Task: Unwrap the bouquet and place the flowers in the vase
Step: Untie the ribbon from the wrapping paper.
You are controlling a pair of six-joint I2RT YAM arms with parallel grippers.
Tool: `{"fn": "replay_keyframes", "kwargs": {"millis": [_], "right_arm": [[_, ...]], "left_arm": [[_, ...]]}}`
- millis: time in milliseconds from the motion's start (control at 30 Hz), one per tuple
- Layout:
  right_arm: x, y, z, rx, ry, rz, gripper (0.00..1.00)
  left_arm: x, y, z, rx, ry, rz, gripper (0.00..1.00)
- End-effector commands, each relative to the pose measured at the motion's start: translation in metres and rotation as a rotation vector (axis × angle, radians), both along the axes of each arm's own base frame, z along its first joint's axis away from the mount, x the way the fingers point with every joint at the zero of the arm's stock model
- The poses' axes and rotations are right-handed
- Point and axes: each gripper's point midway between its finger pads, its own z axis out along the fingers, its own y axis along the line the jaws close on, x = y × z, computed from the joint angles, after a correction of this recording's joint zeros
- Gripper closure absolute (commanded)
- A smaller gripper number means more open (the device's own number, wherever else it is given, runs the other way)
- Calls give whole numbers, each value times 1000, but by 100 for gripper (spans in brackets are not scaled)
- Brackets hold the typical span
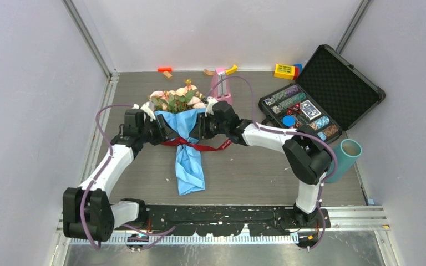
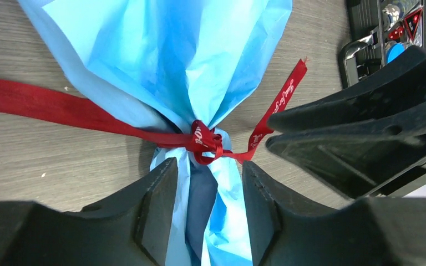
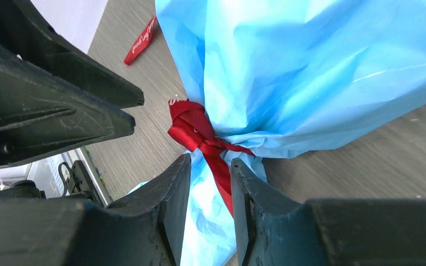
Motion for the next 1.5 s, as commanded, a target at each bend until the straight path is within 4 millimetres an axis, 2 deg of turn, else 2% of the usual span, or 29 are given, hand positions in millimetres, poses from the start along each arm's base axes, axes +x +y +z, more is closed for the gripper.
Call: {"fn": "replay_keyframes", "kwargs": {"millis": [0,200,500,733,1200,1367,1467], "right_arm": [[2,-5,38,54,-88,18,61],[0,-5,37,55,-90,32,59],[-4,-6,31,54,-80,41,58],[-4,-8,29,48,-80,32,57],[-1,-5,29,48,-70,33,57],[-1,-5,27,44,-64,33,57],[-1,-4,27,44,-61,34,57]], "left_arm": [[-7,7,8,68,-33,6,49],[-23,-8,-9,86,14,-15,44],[-20,-24,-17,125,24,-22,42],[-13,-21,-22,144,34,8,52],[4,-31,-13,99,5,10,53],[8,-34,-10,82,-7,12,59],[9,-34,-11,84,-5,16,70]]}}
